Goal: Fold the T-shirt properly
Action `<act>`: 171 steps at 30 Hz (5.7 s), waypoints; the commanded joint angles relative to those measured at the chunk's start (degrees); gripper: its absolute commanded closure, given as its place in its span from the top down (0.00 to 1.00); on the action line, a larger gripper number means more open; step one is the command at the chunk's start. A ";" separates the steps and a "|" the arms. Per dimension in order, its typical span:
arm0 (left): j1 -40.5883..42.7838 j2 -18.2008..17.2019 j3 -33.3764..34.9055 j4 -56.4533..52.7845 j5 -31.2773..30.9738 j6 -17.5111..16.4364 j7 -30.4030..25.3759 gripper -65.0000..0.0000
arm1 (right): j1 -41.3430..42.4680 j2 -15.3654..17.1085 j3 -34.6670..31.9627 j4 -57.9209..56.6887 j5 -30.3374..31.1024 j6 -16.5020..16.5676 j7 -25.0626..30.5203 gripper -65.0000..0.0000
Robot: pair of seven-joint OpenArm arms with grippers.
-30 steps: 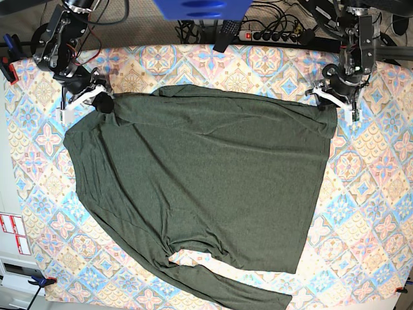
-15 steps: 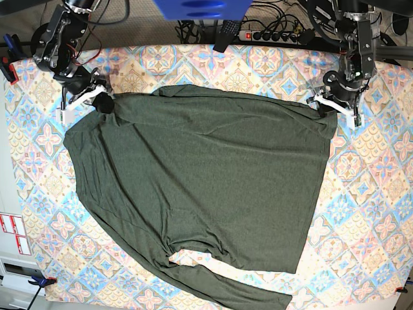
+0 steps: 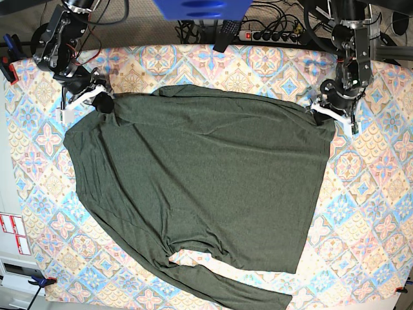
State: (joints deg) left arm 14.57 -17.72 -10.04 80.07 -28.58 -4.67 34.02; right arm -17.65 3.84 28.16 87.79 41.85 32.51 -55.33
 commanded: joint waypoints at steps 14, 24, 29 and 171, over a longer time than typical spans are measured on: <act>2.88 -0.79 2.53 3.58 -0.65 -3.29 0.75 0.00 | 0.29 0.60 0.19 1.13 1.01 0.50 0.87 0.01; 13.08 -0.97 -1.43 14.30 -0.65 -3.64 0.66 0.00 | -1.65 0.60 0.54 1.49 1.01 0.50 0.78 0.01; 18.44 -2.81 -1.69 18.78 -0.65 -3.64 0.31 0.00 | -4.37 0.60 0.63 1.57 1.19 0.67 0.87 0.01; -8.81 5.01 -8.99 -4.78 -0.48 -3.64 12.18 0.05 | 8.90 0.60 9.42 -13.46 1.01 2.43 0.87 0.27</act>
State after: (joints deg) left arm 5.87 -12.53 -19.11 75.05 -28.73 -7.99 44.53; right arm -8.75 3.79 37.23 73.69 41.95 34.33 -55.00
